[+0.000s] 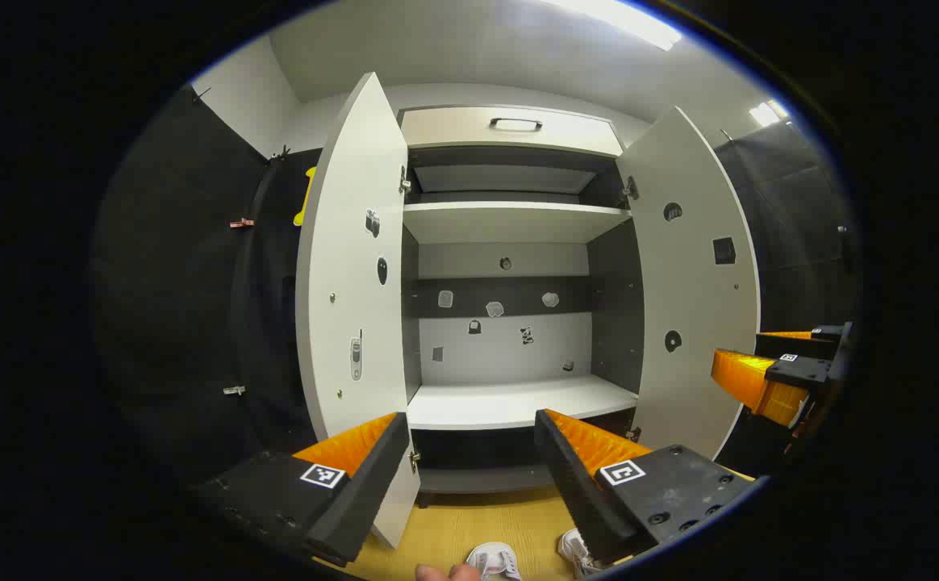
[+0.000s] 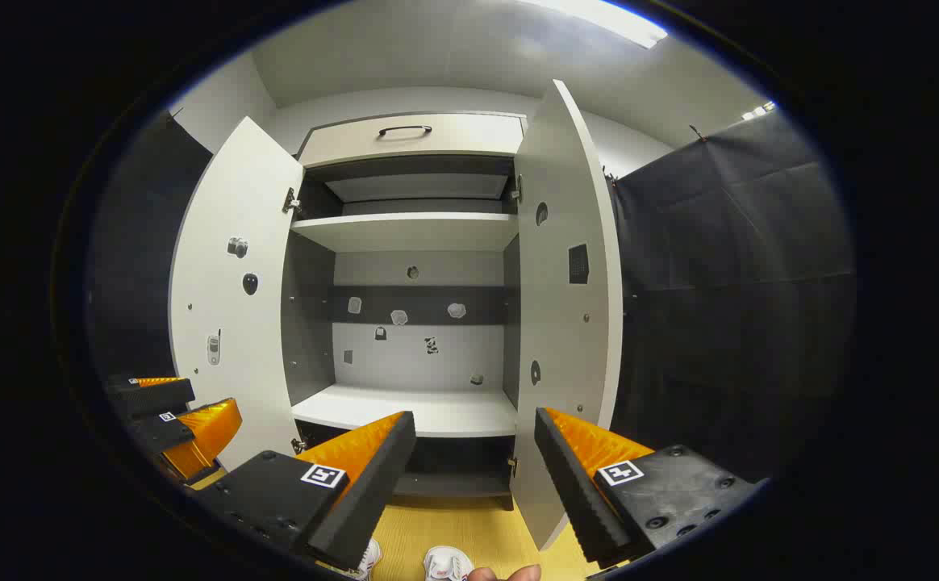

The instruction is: Grab one shoe with the right hand and put it into the shoe cabinet, grab the other shoe with the left hand and put it into the shoe cabinet; then close the right door with the right hand and the left door with the left hand.

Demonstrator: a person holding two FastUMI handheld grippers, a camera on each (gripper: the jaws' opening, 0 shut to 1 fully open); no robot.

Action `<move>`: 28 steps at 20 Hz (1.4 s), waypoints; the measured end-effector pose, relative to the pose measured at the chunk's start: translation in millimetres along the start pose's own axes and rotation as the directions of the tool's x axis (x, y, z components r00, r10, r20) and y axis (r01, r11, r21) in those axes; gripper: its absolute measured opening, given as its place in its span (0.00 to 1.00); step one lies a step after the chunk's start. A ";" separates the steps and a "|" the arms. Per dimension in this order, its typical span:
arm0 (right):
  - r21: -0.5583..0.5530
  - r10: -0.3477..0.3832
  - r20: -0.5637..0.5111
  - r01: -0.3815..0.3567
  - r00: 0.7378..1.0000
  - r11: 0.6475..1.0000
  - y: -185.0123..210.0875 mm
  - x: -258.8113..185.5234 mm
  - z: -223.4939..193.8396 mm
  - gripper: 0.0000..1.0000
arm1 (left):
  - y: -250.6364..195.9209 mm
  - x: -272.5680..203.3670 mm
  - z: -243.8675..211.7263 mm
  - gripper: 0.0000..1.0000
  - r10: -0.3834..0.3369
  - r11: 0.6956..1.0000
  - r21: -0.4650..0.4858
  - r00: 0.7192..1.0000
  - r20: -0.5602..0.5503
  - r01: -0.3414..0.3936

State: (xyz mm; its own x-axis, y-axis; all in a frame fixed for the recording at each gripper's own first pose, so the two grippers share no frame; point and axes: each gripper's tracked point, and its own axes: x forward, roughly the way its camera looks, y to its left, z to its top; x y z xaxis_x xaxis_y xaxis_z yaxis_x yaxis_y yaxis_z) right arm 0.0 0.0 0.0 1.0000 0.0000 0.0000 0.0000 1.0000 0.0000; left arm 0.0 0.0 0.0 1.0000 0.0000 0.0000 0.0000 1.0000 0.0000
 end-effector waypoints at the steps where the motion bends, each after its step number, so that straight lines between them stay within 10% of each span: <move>1: 0.001 0.001 -0.003 -0.001 1.000 1.000 0.6 0.0 0.4 0.98 | 0.2 -0.3 0.1 0.98 0.001 1.000 0.000 1.000 0.000 -0.001; 18: 0.028 0.017 -0.033 -0.016 0.999 0.999 6.4 -2.3 -13.7 0.97 | 9.3 -2.4 -0.8 0.98 0.027 1.000 0.013 1.000 0.015 -0.027; 28: 0.053 0.121 -0.319 -0.110 0.940 0.993 40.5 -34.7 -144.8 0.98 | 19.5 -6.9 -11.9 0.98 0.032 0.999 0.020 0.999 0.018 -0.033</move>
State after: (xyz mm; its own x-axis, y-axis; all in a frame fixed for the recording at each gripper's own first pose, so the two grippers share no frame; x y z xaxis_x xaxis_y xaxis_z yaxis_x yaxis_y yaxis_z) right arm -34.7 40.5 -144.8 0.9401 0.1212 -0.3187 -0.1100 0.9925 0.0530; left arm -6.9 19.5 -11.9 0.9993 0.0323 0.0179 -0.0326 0.9993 0.0201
